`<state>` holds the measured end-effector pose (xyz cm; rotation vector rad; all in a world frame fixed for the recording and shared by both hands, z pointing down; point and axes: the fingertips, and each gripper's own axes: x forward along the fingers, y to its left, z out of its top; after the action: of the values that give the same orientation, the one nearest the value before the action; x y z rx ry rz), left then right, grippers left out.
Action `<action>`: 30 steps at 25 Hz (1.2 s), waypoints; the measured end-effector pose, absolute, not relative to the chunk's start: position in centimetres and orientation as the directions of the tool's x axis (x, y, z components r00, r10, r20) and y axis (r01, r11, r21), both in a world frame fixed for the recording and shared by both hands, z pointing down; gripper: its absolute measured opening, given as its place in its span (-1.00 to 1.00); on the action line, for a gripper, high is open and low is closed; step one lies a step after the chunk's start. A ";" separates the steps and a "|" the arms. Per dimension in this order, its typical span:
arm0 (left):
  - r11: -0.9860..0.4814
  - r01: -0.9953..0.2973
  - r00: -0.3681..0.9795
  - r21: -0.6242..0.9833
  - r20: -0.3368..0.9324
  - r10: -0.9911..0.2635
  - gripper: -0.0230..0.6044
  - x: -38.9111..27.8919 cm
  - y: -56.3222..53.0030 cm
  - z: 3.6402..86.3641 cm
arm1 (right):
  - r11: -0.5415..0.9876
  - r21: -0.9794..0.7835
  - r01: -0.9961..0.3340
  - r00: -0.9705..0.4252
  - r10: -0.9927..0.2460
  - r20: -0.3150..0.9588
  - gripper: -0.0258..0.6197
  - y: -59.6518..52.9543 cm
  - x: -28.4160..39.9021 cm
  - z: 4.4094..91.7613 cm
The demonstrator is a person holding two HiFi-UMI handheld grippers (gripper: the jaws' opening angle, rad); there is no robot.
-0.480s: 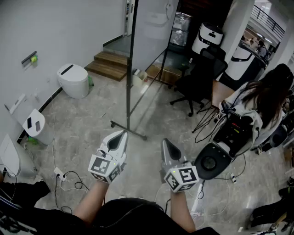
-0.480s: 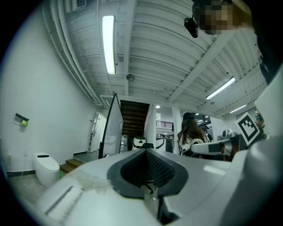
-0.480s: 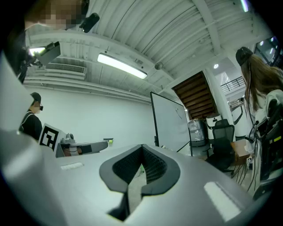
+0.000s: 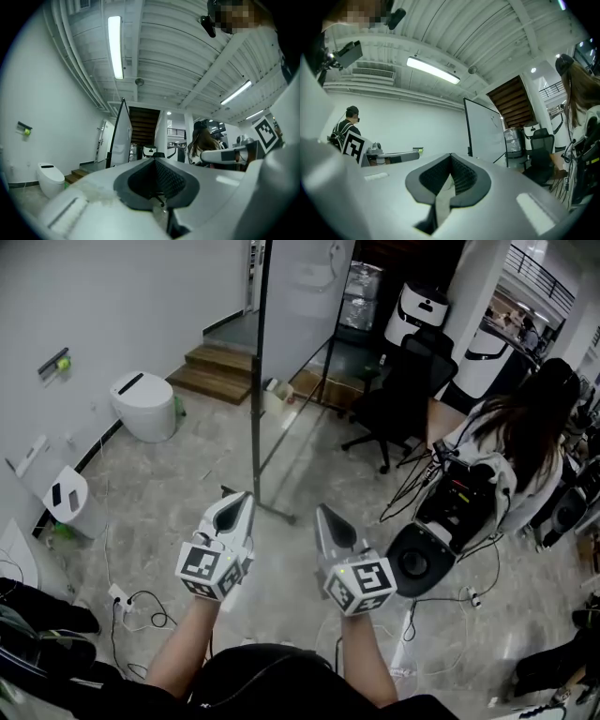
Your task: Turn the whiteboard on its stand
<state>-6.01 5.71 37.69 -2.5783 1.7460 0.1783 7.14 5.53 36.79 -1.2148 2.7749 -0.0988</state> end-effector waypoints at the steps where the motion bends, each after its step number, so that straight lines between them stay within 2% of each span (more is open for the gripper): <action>1: -0.376 -0.926 0.369 0.046 -0.109 -0.923 -0.92 -6.0 5.7 37.7 | 0.678 -0.110 -0.727 -0.674 -0.735 -0.078 -0.90 5.6 7.3 36.8; 9: -0.356 -0.933 0.350 0.051 -0.100 -0.931 -0.92 -6.0 5.2 38.7 | 0.682 -0.147 -0.717 -0.679 -0.730 -0.078 -0.89 5.3 8.5 37.9; 19: -0.400 -0.915 0.392 0.045 -0.128 -0.911 -0.92 -1.5 5.2 37.6 | 0.673 -0.126 -0.729 -0.669 -0.739 -0.074 -0.90 6.6 12.2 37.5; 30: -0.383 -0.922 0.371 0.058 -0.152 -0.916 -0.92 2.2 5.6 38.1 | 0.697 -0.124 -0.706 -0.696 -0.715 -0.061 -0.90 7.0 15.4 38.2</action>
<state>2.23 5.62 38.14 -2.5707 1.7245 0.2468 15.41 7.00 38.22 -1.1749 2.7971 -0.1378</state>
